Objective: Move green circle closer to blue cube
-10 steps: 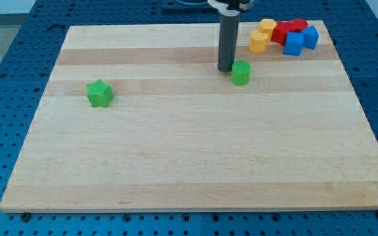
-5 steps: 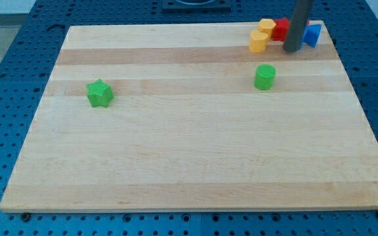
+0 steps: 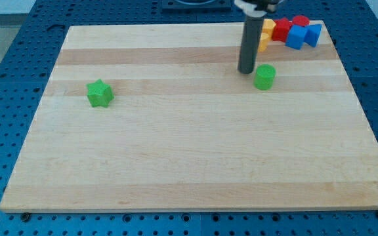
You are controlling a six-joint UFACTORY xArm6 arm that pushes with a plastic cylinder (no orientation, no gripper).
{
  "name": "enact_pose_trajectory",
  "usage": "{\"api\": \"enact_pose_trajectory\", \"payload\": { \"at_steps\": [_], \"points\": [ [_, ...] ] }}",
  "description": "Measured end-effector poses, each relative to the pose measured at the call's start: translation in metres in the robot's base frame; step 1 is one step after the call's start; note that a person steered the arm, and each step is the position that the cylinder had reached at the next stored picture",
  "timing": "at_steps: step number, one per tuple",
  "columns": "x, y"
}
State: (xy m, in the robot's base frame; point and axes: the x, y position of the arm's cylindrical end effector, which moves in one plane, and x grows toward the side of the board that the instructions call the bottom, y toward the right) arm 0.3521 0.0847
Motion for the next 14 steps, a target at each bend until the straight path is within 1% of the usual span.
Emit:
{"api": "enact_pose_trajectory", "payload": {
  "at_steps": [1,2,3,4,5,9,11,12,14],
  "points": [
    [0.029,-0.012],
    [0.038,0.024],
    [0.030,0.067],
    [0.010,0.098],
    [-0.004,0.110],
    [0.003,0.116],
    [-0.015,0.117],
    [-0.015,0.121],
    [-0.032,0.136]
  ]
}}
